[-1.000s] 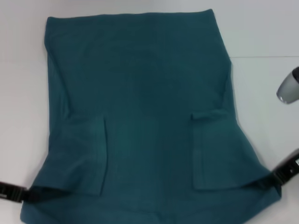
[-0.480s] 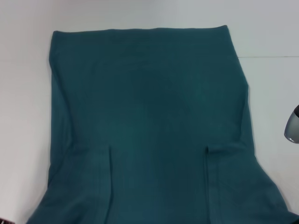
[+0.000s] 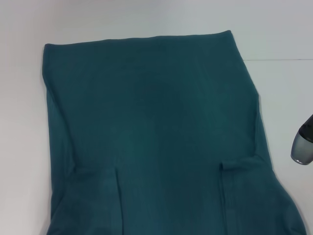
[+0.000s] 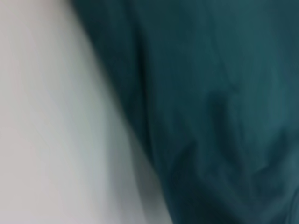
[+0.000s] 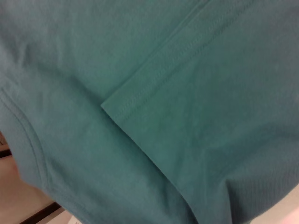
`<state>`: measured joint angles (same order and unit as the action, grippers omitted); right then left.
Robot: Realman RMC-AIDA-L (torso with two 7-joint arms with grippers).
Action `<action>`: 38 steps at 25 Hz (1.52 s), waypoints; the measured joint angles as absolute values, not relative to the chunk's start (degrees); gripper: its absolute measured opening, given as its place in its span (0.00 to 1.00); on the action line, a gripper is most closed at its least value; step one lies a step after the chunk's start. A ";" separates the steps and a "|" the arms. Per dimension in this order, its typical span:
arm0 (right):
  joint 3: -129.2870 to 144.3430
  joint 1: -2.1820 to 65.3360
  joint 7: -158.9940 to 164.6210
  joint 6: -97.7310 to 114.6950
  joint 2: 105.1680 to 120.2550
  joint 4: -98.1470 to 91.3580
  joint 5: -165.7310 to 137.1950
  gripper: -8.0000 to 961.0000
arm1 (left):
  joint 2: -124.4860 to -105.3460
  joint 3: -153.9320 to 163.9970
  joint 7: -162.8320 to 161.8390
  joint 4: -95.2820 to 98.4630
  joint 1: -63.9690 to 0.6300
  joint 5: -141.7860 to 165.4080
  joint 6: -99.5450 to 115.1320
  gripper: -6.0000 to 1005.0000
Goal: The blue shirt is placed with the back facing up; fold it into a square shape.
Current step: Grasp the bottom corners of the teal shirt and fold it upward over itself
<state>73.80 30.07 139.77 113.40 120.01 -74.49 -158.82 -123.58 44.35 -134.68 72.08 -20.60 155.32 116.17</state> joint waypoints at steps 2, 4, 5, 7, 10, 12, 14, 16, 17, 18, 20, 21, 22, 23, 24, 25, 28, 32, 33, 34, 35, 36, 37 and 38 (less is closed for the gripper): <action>73.82 30.06 139.76 113.27 120.01 -74.55 -158.72 0.03 | -123.99 44.48 -134.65 73.03 -20.55 155.13 116.48 0.04; 73.30 29.94 139.31 113.33 120.01 -75.77 -158.30 0.03 | -123.86 44.30 -134.60 73.48 -20.62 154.83 116.62 0.04; 72.81 29.80 138.98 113.39 120.01 -76.82 -158.09 0.03 | -123.61 43.71 -134.50 73.82 -20.78 154.65 116.80 0.04; 71.06 29.67 138.36 113.66 119.98 -79.01 -157.69 0.03 | -123.08 42.02 -134.20 75.17 -21.10 153.69 117.44 0.04; 66.24 30.98 137.33 113.64 119.76 -80.53 -156.65 0.03 | -122.47 39.99 -133.95 77.50 -21.56 151.64 118.25 0.04; 62.69 32.17 136.73 113.72 119.57 -81.07 -155.66 0.03 | -121.14 37.02 -134.19 81.09 -22.82 147.14 118.45 0.04; 59.74 33.29 136.41 113.76 119.44 -81.81 -155.31 0.03 | -120.44 35.29 -134.14 81.41 -23.90 145.26 118.30 0.04; 55.53 34.99 136.07 113.75 119.31 -82.31 -155.19 0.03 | -119.76 32.93 -133.61 81.29 -25.84 143.83 117.31 0.04; 54.12 35.55 136.02 113.64 119.25 -82.43 -155.18 0.03 | -119.46 32.14 -133.31 81.17 -26.72 143.40 116.57 0.04; 52.46 36.21 135.97 113.55 119.20 -82.58 -155.16 0.03 | -119.28 31.79 -133.02 80.96 -27.45 143.13 115.50 0.04; 49.15 37.75 135.97 113.00 119.20 -82.74 -155.15 0.03 | -118.98 31.53 -132.23 80.21 -29.03 142.70 112.55 0.04; 47.68 38.46 136.03 112.58 119.19 -82.75 -155.11 0.03 | -118.96 31.56 -131.93 79.74 -29.71 142.61 111.41 0.04; 46.62 38.91 136.15 112.06 119.19 -82.75 -155.07 0.03 | -118.96 31.59 -131.63 79.33 -30.35 142.50 110.06 0.04; 45.64 39.27 136.30 111.44 119.18 -82.76 -154.98 0.03 | -119.03 31.68 -131.45 79.01 -31.01 142.41 108.71 0.04; 44.72 39.59 136.50 110.76 119.18 -82.76 -154.90 0.03 | -119.14 31.88 -131.35 78.89 -31.47 142.32 107.20 0.04; 43.94 39.91 136.90 109.59 119.15 -82.76 -154.87 0.03 | -119.27 32.30 -131.28 78.75 -31.95 142.22 105.37 0.04; 42.93 40.38 137.95 106.16 119.08 -82.77 -154.78 0.03 | -119.43 34.42 -131.12 78.03 -32.63 142.19 100.26 0.04; 43.24 40.40 138.58 99.22 119.57 -83.08 -153.87 0.03 | -120.27 37.83 -129.96 76.54 -33.17 141.96 91.87 0.04; 43.65 40.33 138.77 97.39 119.67 -82.74 -153.25 0.03 | -120.38 38.27 -129.79 76.26 -33.23 141.93 90.58 0.04; 44.01 40.24 138.97 95.63 119.76 -82.33 -152.62 0.03 | -120.50 38.88 -129.58 75.75 -33.33 141.93 88.92 0.04; 44.29 40.15 139.15 93.90 119.80 -81.85 -152.00 0.03 | -120.66 39.46 -129.37 74.96 -33.49 141.91 86.69 0.04; 44.56 40.07 139.31 91.73 119.84 -81.17 -151.27 0.03 | -120.77 39.85 -129.17 74.20 -33.64 141.90 84.80 0.04; 44.84 40.00 139.47 89.47 119.86 -80.26 -150.54 0.03 | -120.85 40.17 -129.01 73.50 -33.79 141.90 83.29 0.04; 45.27 39.98 139.53 87.03 119.86 -79.14 -149.84 0.03 | -120.96 40.73 -128.71 72.38 -34.02 141.88 81.34 0.04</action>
